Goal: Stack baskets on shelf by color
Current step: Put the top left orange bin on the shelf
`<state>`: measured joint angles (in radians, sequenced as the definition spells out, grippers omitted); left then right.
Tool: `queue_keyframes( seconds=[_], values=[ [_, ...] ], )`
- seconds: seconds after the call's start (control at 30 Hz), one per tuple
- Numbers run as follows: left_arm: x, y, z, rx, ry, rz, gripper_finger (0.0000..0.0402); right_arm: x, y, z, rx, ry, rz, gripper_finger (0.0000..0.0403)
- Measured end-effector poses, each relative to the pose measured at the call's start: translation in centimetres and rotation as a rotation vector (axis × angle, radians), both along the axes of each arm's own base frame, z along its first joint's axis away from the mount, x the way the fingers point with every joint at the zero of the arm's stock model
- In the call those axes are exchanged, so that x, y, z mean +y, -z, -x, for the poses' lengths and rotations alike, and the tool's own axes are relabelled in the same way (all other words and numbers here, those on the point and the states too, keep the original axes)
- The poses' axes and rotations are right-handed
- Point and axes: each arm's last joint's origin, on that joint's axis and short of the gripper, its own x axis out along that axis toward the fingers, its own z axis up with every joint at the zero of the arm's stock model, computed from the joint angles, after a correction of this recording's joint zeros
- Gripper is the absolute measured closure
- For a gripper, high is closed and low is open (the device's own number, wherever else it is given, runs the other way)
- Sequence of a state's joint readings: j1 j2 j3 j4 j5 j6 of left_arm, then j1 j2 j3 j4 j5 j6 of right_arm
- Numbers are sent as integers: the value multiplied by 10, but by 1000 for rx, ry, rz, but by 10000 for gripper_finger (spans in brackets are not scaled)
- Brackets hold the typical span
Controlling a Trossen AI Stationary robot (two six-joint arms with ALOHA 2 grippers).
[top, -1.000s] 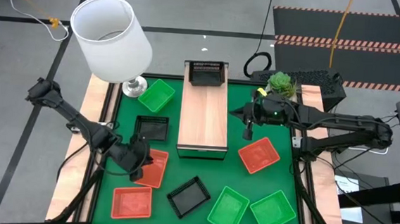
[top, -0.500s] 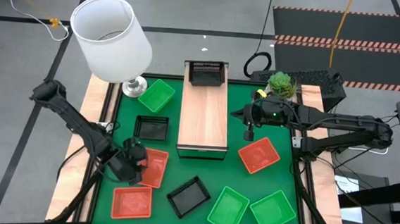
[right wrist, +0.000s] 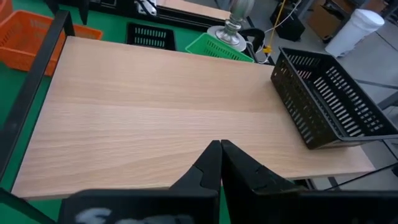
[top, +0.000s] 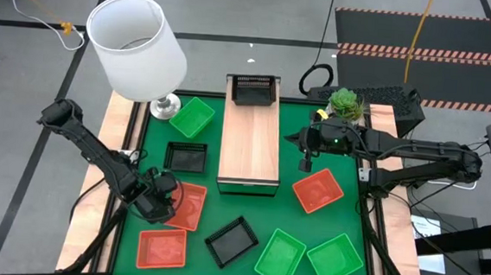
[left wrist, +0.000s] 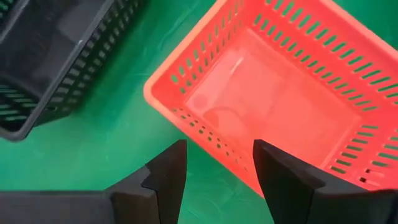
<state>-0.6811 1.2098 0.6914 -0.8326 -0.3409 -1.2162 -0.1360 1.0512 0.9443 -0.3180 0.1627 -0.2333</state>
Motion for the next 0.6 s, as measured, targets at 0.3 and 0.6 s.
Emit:
queue_keyframes(
  seconds=[0.3,0.6],
  values=[
    [-1,0,1,9,-110,71,215,0,0,0,2,-5,6,403],
    [0,13,2,-2,-194,142,227,0,0,0,5,-7,9,403]
  ],
)
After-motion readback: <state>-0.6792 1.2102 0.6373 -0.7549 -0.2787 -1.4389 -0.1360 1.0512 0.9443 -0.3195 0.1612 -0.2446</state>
